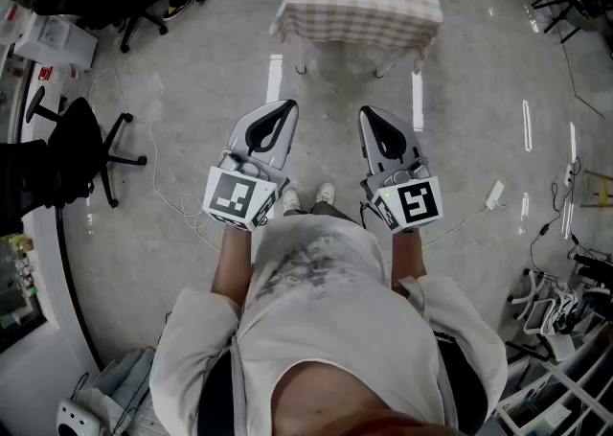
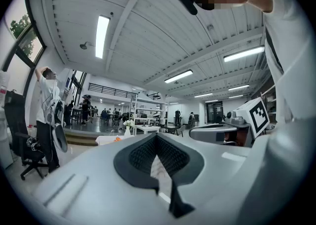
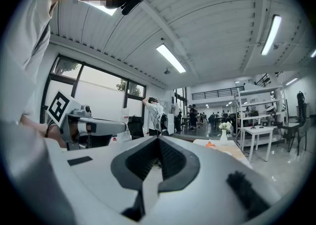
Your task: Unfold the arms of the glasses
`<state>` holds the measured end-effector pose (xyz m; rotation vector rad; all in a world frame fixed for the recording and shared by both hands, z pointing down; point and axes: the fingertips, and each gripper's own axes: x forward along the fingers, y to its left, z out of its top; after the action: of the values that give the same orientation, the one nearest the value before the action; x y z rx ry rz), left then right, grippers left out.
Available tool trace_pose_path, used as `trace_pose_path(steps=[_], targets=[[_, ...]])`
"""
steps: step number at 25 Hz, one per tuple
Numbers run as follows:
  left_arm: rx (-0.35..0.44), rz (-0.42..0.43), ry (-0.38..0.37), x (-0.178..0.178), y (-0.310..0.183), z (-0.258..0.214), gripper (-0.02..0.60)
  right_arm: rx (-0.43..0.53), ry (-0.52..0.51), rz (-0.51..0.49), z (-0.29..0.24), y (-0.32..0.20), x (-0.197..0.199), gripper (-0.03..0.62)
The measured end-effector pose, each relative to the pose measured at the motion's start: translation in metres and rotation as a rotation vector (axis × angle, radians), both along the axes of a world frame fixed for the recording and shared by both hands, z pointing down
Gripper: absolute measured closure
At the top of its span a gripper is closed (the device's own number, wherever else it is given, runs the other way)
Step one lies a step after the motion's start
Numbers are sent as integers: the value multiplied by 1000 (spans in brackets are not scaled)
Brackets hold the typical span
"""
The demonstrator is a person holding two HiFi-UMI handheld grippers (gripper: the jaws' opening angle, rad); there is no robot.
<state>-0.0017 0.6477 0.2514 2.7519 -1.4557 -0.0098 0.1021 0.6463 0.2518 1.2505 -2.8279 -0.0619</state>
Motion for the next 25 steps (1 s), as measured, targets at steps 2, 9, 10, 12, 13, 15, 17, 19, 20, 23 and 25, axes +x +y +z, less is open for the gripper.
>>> trace_pose_path(steps=[2, 9, 10, 12, 13, 15, 17, 19, 20, 23, 25], targets=[[5, 7, -5, 7, -4, 0, 572, 1, 0, -7, 1, -4, 4, 579], [2, -6, -23, 31, -17, 3, 572, 16, 6, -8, 1, -19, 28, 579], [2, -9, -25, 35, -18, 3, 572, 17, 12, -8, 2, -20, 31, 578], [2, -18, -32, 40, -20, 4, 572, 16, 21, -15, 3, -24, 37, 578], [3, -23, -34, 42, -22, 4, 572, 15, 24, -21, 3, -25, 39, 577], [5, -30, -41, 46, -26, 4, 572, 15, 30, -30, 3, -30, 42, 577], [4, -33, -52, 49, -31, 5, 572, 15, 31, -33, 4, -37, 44, 577], [1, -36, -55, 49, -39, 6, 572, 11, 29, -35, 5, -44, 44, 577], [0, -37, -53, 48, -43, 6, 572, 10, 28, -35, 5, -49, 43, 577], [-2, -36, -51, 44, -59, 9, 572, 11, 27, -29, 6, -65, 39, 577], [-4, -27, -49, 41, -72, 12, 572, 10, 29, -21, 8, -78, 36, 577]])
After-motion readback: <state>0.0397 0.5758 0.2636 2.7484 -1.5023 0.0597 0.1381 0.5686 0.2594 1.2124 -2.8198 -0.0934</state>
